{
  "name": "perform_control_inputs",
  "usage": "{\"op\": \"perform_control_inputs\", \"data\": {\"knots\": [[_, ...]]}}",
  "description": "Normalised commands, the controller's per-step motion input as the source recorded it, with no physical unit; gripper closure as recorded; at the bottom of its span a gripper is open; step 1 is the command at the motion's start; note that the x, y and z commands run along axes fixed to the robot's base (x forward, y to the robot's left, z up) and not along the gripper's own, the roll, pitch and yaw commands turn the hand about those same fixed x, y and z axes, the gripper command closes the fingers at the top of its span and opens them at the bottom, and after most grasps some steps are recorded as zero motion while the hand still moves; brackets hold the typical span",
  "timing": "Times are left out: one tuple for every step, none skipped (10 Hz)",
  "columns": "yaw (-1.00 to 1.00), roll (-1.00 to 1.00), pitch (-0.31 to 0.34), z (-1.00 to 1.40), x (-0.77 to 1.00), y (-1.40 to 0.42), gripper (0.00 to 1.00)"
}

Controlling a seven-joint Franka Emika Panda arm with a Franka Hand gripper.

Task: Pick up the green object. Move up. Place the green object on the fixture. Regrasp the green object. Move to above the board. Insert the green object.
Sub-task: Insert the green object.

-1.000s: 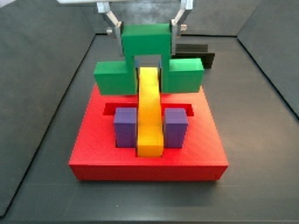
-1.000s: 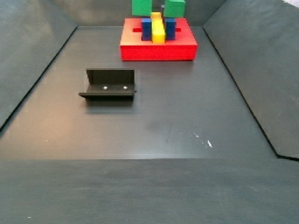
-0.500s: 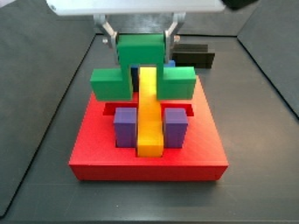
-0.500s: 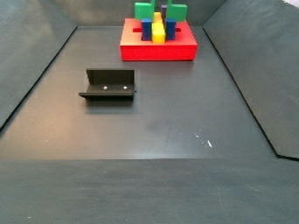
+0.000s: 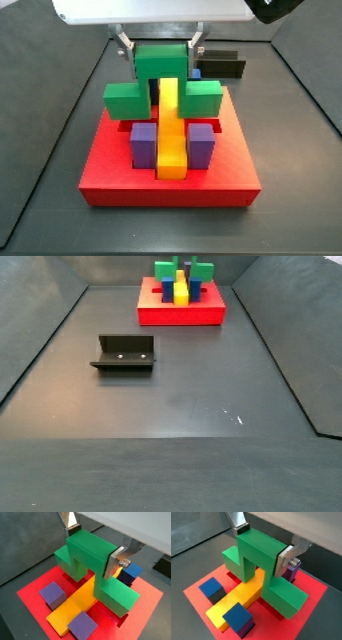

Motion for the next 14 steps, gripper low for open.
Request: {"op": "perform_control_inputs", "data": {"knots": [[0.23,-0.06,0.000,-0.10,0.16,0.00,1.00],[0.07,-0.09,0.023,-0.02,0.21,0.00,1.00],[0.00,0.00,0.061,0.00,0.25,0.00,1.00],[0.00,0.00,0.126,0.00,0.32,0.00,1.00],[-0.03,0.06,0.144,0.00,0.30,0.00,1.00],[-0.10,0.07,0.136,-0.05,0.25,0.00,1.00],[-0.08,0.07,0.107,-0.12,0.18,-0.03,1.00],[-0.07,0.05,0.100,-0.13,0.15,-0.01,1.00],[-0.09,0.04,0.110,-0.14,0.12,0.00,1.00],[-0.09,0.03,0.130,-0.18,0.08,-0.01,1.00],[-0.11,0.00,0.117,-0.23,0.05,0.00,1.00],[-0.09,-0.06,0.051,-0.16,0.04,0.00,1.00],[-0.06,-0.08,0.043,-0.12,0.08,0.00,1.00],[-0.06,-0.08,0.046,-0.12,0.09,0.00,1.00]]}}
